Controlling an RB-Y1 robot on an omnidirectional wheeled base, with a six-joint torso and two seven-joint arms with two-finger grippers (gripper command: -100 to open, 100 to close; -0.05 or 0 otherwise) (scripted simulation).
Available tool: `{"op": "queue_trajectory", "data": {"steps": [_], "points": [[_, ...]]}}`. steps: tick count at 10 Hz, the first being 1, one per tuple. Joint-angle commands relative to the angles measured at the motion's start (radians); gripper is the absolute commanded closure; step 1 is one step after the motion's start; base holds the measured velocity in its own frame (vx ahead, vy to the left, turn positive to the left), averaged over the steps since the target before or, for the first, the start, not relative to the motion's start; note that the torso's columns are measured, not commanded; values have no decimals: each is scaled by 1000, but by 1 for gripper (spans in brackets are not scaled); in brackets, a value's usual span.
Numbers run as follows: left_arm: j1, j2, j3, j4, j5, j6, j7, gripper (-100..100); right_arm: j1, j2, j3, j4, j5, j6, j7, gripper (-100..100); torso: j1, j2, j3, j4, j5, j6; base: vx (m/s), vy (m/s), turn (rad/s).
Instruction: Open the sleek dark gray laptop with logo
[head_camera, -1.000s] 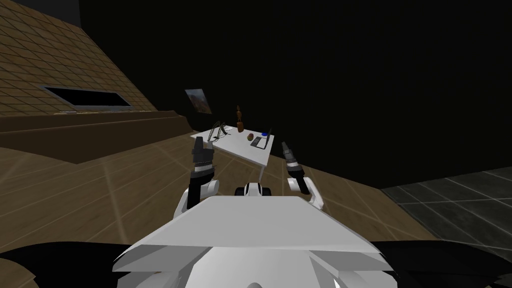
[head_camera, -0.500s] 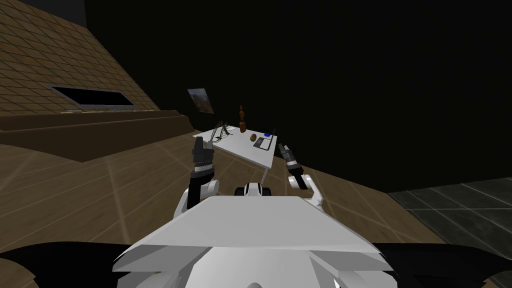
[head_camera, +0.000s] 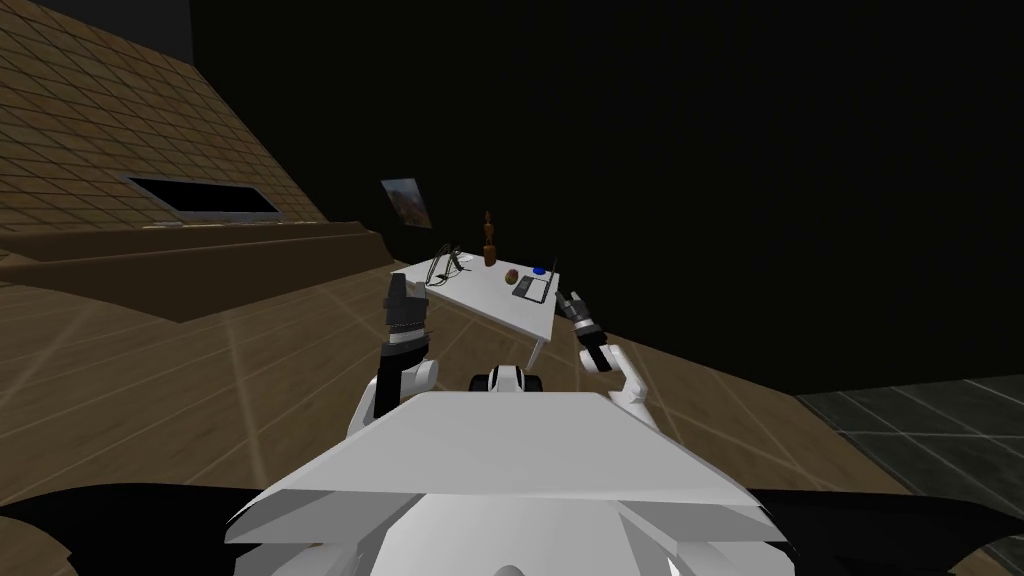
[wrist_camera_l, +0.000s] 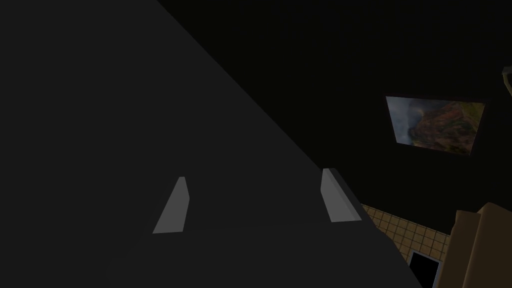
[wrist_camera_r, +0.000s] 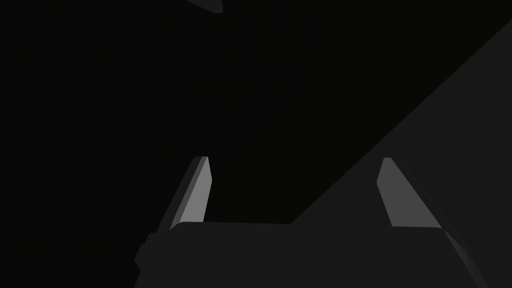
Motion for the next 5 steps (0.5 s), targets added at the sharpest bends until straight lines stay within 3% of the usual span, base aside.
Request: {"op": "queue_trajectory", "data": {"steps": [1, 5], "points": [[0, 0, 0, 0, 0, 0, 0, 0, -27, -27, -11, 47, 60, 22, 50, -100, 1, -1, 0, 0, 0, 0, 52, 68, 10], [0, 0, 0, 0, 0, 0, 0, 0, -84, -99, -34, 153, 191, 79, 164, -100, 1, 0, 0, 0, 0, 0, 57, 88, 35]]}}
